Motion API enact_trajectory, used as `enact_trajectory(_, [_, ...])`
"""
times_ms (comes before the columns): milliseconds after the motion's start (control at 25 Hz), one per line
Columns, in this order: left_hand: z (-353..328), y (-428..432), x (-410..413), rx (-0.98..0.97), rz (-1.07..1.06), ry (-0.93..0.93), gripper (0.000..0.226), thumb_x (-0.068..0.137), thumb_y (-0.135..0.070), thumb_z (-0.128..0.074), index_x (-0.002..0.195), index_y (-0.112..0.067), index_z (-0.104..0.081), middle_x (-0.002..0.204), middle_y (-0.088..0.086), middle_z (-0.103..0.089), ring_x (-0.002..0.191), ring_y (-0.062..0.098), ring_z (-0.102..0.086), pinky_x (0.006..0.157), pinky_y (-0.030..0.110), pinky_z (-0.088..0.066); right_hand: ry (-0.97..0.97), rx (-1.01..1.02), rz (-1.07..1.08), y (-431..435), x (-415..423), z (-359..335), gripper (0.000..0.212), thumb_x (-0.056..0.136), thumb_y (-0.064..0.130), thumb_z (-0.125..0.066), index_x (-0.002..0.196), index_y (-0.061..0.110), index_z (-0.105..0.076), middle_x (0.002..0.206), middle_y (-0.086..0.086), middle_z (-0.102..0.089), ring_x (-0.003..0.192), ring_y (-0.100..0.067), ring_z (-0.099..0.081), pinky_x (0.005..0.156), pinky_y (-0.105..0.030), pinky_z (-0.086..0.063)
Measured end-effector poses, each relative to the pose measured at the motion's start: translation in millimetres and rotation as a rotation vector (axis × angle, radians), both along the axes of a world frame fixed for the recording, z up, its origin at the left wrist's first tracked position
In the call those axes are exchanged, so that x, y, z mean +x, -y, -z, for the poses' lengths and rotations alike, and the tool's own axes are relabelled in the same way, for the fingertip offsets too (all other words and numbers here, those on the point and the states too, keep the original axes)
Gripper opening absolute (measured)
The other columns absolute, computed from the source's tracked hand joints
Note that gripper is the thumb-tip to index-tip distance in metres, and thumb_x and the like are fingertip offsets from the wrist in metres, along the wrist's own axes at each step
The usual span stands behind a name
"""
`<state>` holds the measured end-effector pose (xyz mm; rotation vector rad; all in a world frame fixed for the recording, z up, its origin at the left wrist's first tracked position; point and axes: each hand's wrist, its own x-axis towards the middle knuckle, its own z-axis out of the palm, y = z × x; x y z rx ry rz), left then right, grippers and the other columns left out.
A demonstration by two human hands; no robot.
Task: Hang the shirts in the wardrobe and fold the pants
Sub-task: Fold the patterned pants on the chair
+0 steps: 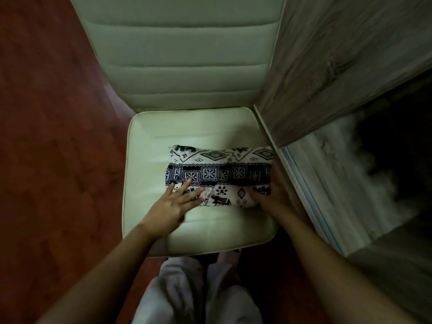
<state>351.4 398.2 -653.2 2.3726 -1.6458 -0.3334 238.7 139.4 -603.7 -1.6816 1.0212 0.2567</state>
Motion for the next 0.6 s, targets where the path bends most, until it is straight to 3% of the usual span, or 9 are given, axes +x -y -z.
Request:
enact_trajectory(40, [-10.3, -2.0, 8.0, -0.08, -0.058, -0.152, 0.063, 0.067, -0.008, -0.054, 0.129, -0.018, -0.055, 0.152, -0.001, -0.028, 0.144, 0.017, -0.009, 0.11, 0.049, -0.029, 0.026, -0.024, -0.001, -1.7, 0.0, 1.6, 0.071, 0.071, 0.032, -0.076, 0.132, 0.034, -0.039, 0.125, 0.012, -0.054, 0.117, -0.013, -0.052, 0.1, -0.031, -0.043])
enact_trajectory(120, [-34.1, 5.5, 13.8, -0.291, -0.397, -0.375, 0.051, 0.07, -0.016, -0.042, 0.117, -0.008, -0.061, 0.14, 0.01, -0.047, 0.134, 0.019, -0.033, 0.11, 0.034, -0.032, 0.059, -0.046, 0.082, -5.6, 6.2, 0.6, 0.076, 0.073, 0.033, -0.075, 0.136, 0.03, -0.032, 0.128, 0.009, -0.052, 0.119, -0.015, -0.051, 0.101, -0.034, -0.043])
enact_trajectory(200, [-46.8, 26.5, 17.6, -0.448, -0.908, -0.388, 0.042, 0.083, -0.024, -0.041, 0.117, -0.004, -0.055, 0.128, 0.014, -0.05, 0.122, 0.025, -0.044, 0.103, 0.03, -0.033, 0.056, -0.124, 0.177, -10.1, 19.5, 3.3, 0.073, 0.084, 0.043, -0.063, 0.142, 0.019, -0.026, 0.14, -0.003, -0.047, 0.126, -0.021, -0.048, 0.105, -0.042, -0.04])
enact_trajectory(280, [-47.9, 56.5, 25.4, -0.341, -1.304, -0.402, 0.047, 0.093, -0.04, -0.038, 0.124, -0.005, -0.049, 0.125, 0.013, -0.046, 0.118, 0.028, -0.044, 0.097, 0.036, -0.035, 0.051, -0.255, 0.165, -15.4, 32.4, 13.4, 0.067, 0.091, 0.052, -0.045, 0.143, 0.014, -0.027, 0.143, -0.009, -0.044, 0.129, -0.025, -0.045, 0.108, -0.038, -0.036])
enact_trajectory(400, [-27.8, 87.2, 34.1, -0.018, -1.34, -0.376, 0.05, 0.097, -0.049, -0.029, 0.116, -0.007, -0.048, 0.119, 0.015, -0.05, 0.109, 0.034, -0.05, 0.08, 0.041, -0.04, 0.059, -0.432, 0.051, -18.8, 40.4, 28.6, 0.051, 0.099, 0.04, -0.033, 0.136, 0.006, -0.039, 0.136, -0.012, -0.05, 0.125, -0.026, -0.048, 0.093, -0.019, -0.03])
enact_trajectory(520, [-17.6, 83.5, 43.8, -0.04, -1.404, -0.31, 0.04, 0.101, -0.041, -0.024, 0.102, -0.007, -0.044, 0.109, 0.019, -0.057, 0.091, 0.04, -0.057, 0.068, 0.04, -0.035, 0.091, -0.532, 0.03, -9.6, 28.7, 32.9, 0.038, 0.101, 0.028, -0.032, 0.127, 0.004, -0.047, 0.122, -0.015, -0.059, 0.099, -0.011, -0.051, 0.073, -0.011, -0.027])
enact_trajectory(600, [-16.7, 75.9, 49.3, -0.082, -1.458, -0.265, 0.039, 0.101, -0.039, -0.023, 0.102, -0.005, -0.043, 0.111, 0.021, -0.056, 0.09, 0.042, -0.056, 0.067, 0.039, -0.031, 0.116, -0.564, 0.026, -7.2, 22.3, 34.3, 0.037, 0.101, 0.025, -0.032, 0.128, 0.004, -0.045, 0.12, -0.015, -0.059, 0.095, -0.011, -0.051, 0.074, -0.014, -0.03])
